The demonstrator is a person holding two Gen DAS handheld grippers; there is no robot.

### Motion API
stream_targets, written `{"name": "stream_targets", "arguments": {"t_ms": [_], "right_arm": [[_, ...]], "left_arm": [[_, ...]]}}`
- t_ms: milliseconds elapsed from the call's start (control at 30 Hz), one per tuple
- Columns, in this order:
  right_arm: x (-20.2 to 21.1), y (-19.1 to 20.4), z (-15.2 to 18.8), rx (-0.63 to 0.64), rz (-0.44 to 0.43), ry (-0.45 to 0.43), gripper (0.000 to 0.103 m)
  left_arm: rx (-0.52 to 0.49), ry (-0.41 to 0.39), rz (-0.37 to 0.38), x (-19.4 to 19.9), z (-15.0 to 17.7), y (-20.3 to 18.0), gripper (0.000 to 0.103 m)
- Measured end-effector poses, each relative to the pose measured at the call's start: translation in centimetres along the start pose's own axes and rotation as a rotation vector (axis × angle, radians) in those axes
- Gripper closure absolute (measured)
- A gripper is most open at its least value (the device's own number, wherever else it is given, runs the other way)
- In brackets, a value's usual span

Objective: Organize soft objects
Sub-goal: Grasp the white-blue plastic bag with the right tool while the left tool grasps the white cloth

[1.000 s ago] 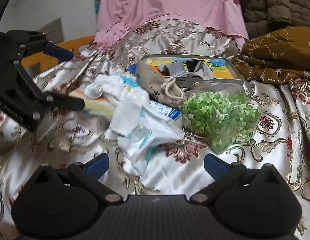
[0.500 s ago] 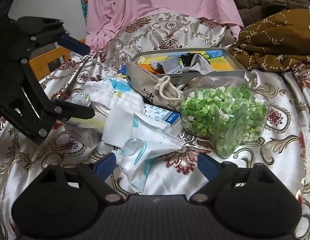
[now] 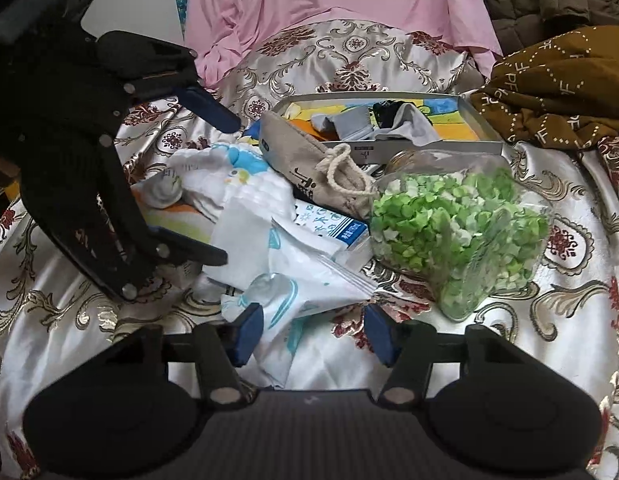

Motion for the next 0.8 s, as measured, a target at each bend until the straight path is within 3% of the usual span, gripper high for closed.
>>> {"name": "stream_targets", "arguments": {"t_ms": [300, 533, 800], "right_arm": [[-0.2, -0.6, 0.3, -0.035, -0.008, 0.007, 0.063], [-0.4, -0.9, 0.6, -0.072, -0.032, 0.019, 0.077], [-0.3, -0.8, 0.5, -0.081, -0.028, 0.014, 0.089]], "left_arm": [[-0.003, 0.028, 0.073, -1.5, -0.7, -0.3, 0.025], [-0.003, 0.067, 0.113, -2.0, -0.6, -1.0, 0.054], [0.051, 0.059, 0.104, -1.7, -0.7, -0.5, 0.079]]}}
Point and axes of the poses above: each gripper's, at about its wrist camera, not at the fingertips, and x roughly against the way its jaws point, y to its left, z to its underside, the point moved 5 cm from there along -x, roughly the way its jaws point, and after that the axes turned 5 degrees about -x, right-handed, at the moved point
